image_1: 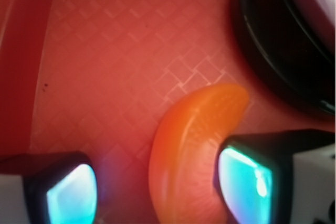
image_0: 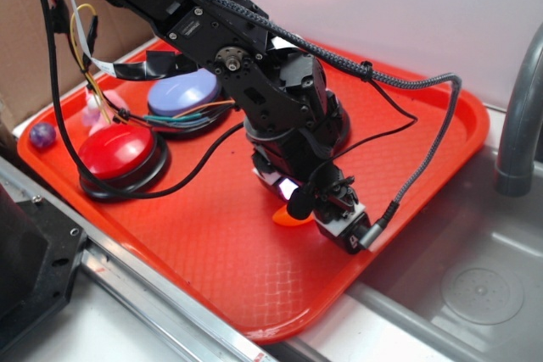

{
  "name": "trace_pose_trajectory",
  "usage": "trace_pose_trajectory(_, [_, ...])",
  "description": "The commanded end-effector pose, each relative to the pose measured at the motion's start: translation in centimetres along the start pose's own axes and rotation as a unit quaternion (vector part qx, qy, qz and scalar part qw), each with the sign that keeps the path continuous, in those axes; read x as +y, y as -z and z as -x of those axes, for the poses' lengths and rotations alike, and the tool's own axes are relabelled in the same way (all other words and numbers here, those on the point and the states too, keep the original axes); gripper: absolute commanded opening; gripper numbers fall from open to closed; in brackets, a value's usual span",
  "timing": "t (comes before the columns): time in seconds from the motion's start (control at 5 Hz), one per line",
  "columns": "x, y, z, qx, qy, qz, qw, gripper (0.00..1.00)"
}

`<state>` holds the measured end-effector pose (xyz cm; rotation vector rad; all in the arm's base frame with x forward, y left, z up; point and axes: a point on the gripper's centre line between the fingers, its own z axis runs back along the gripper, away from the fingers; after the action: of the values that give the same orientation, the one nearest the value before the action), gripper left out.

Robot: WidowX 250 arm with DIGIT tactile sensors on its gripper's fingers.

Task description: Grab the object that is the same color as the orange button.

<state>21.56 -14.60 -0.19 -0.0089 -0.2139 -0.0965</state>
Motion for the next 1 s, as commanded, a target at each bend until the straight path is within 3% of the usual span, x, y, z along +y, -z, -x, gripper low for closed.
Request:
trace_pose_trajectory(0.0, [0.4, 1.0, 0.9, 0.012, -0.007, -0.017, 1.000, 0.00])
trace_pose_trajectory(0.6, [0.8, 0.7, 0.5, 0.021, -0.014, -0.022, 0.999, 0.00])
trace_pose_trajectory(0.8, [1.6, -1.4, -0.1, 0.033, -0.037, -0.014, 0.999, 0.00])
